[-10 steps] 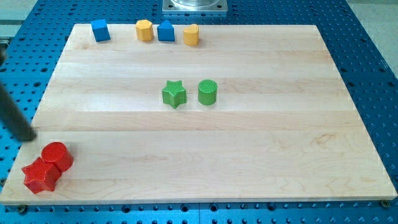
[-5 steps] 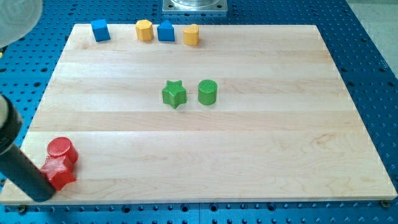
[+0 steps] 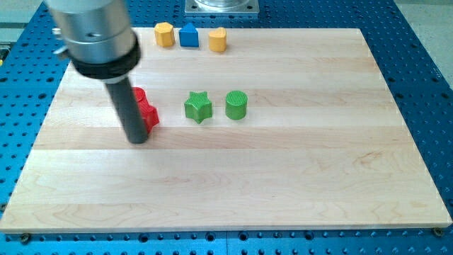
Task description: Move red blocks left to green star
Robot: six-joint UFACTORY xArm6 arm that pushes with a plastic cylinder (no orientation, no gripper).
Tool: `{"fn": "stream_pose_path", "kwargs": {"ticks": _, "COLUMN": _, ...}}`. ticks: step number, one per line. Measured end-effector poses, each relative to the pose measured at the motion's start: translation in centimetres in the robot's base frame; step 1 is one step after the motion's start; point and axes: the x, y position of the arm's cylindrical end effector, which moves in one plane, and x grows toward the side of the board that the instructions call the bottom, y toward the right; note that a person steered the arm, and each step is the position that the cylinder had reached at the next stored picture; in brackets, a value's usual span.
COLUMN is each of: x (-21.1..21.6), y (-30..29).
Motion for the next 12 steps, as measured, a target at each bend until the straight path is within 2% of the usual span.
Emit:
{"fn": "stream_pose_path", "kwargs": {"ticks": 2, "x": -0.9, "y": -1.1}}
{"fn": "stream_pose_path", "kwargs": {"ticks": 3, "x": -0.1, "y": -4.3}}
{"fn": "stream_pose_path", "kwargs": {"ticks": 4, "x": -2.1, "y": -5.0}}
{"fn": "stream_pose_path", "kwargs": {"ticks": 6, "x": -2.4, "y": -0.8}}
{"fn": "stream_pose_path", "kwargs": {"ticks": 7, "x": -1.9, "y": -4.6}}
{"fn": "stream_pose_path", "kwargs": {"ticks": 8, "x": -5.1, "y": -6.9}}
{"fn": "stream_pose_path", "kwargs": {"ticks": 9, "x": -10.4, "y": -9.6}}
{"fn": "stream_pose_path", "kwargs": {"ticks": 10, "x": -12.5, "y": -5.6}}
{"fn": "stream_pose_path", "kwargs": {"ticks": 11, "x": -11.7, "y": -3.2}}
{"fn": "stream_pose_path", "kwargs": {"ticks": 12, "x": -10.1, "y": -3.1}}
